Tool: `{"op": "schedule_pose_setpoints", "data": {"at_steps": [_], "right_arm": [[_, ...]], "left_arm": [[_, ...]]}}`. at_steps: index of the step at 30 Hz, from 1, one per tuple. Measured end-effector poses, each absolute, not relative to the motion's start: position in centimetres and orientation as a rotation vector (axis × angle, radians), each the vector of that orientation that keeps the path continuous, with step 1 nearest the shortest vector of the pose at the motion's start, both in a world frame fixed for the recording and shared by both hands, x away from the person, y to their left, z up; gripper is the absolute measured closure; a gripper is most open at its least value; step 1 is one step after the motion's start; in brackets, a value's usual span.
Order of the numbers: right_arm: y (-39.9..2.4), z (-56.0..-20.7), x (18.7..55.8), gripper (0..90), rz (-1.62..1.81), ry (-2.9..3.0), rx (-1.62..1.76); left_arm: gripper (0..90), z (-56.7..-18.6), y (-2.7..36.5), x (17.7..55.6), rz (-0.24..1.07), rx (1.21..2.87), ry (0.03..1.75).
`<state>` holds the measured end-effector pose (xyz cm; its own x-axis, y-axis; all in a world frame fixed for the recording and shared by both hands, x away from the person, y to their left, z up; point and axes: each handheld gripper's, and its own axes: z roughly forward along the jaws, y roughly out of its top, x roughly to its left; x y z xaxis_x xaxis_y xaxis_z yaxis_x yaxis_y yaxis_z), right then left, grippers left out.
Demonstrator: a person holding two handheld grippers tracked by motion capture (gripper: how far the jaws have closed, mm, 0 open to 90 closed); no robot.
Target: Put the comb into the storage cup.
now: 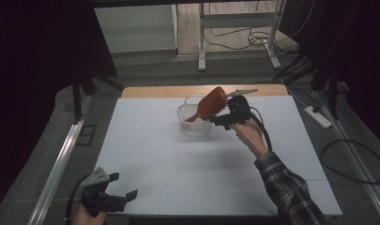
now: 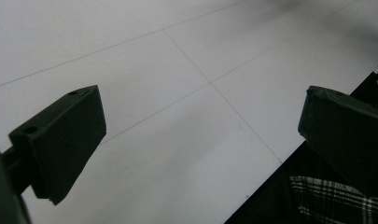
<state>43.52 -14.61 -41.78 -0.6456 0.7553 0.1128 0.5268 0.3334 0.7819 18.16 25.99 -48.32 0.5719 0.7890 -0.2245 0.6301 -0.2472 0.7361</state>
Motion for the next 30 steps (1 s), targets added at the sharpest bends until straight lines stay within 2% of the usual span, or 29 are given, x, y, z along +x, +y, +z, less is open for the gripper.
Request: {"op": "schedule_pose_setpoints", "data": {"at_steps": [30], "right_arm": [[-16.0, -43.2, 41.1, 0.0, 1.194, 2.35, 1.042]], "left_arm": [[0.5, -48.3, 26.3, 18.2, 0.236, 1.943, 1.16]]}}
